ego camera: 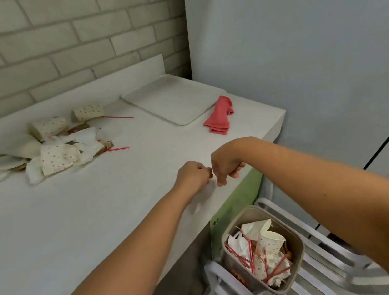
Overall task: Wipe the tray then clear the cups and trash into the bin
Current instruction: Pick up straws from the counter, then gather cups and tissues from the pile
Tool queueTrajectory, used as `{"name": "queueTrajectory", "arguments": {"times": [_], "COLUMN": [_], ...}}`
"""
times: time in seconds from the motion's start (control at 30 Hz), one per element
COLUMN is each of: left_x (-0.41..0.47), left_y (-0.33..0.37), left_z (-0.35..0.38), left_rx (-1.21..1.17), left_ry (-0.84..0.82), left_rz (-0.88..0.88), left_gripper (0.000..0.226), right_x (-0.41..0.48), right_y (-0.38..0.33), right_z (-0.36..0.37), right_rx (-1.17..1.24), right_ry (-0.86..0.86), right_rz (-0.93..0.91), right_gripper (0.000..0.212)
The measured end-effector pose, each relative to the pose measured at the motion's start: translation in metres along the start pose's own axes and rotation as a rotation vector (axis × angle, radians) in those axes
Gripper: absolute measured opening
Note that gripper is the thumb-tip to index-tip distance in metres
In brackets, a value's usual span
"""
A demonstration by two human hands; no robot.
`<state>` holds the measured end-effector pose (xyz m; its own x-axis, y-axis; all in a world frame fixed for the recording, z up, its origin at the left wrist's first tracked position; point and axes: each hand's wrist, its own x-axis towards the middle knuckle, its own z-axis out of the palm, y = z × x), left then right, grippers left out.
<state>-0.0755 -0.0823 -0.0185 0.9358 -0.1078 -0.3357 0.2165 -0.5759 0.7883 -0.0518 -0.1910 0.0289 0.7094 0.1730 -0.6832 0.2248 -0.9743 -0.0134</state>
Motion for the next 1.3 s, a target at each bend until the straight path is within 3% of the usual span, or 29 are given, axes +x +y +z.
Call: {"name": "queueTrajectory", "arguments": {"times": [0.2, 0.37, 0.43, 0.53, 0.9, 1.07, 1.3], "left_x": [0.002, 0.004, 0.002, -0.002, 0.003, 0.023, 0.061], "left_y": [-0.050, -0.105, -0.125, -0.153, -0.215, -0.219, -0.212], "left_z": [-0.085, -0.163, -0.192, -0.229, -0.314, -0.332, -0.337], "left_rx": [0.113, 0.153, 0.169, 0.171, 0.278, 0.342, 0.471], "left_ry": [0.270, 0.433, 0.461, 0.486, 0.549, 0.561, 0.449], "left_rz": [-0.007, -0.101, -0.154, -0.196, -0.225, -0.120, 0.040], "left_gripper": [0.011, 0.008, 0.017, 0.027, 0.030, 0.033, 0.050], "right_x": [0.021, 0.042, 0.049, 0.061, 0.122, 0.153, 0.183], "right_y": [-0.070, -0.132, -0.154, -0.184, -0.265, -0.287, -0.300], "right_z": [-0.020, -0.031, -0.035, -0.041, -0.067, -0.079, -0.091], "right_rx": [0.072, 0.061, 0.048, 0.056, 0.147, 0.229, 0.411], "right_ry": [0.225, 0.287, 0.312, 0.335, 0.488, 0.631, 0.739], "right_rz": [-0.166, -0.277, -0.304, -0.333, -0.338, -0.260, -0.127], "right_gripper": [0.022, 0.040, 0.045, 0.047, 0.041, 0.042, 0.048]}}
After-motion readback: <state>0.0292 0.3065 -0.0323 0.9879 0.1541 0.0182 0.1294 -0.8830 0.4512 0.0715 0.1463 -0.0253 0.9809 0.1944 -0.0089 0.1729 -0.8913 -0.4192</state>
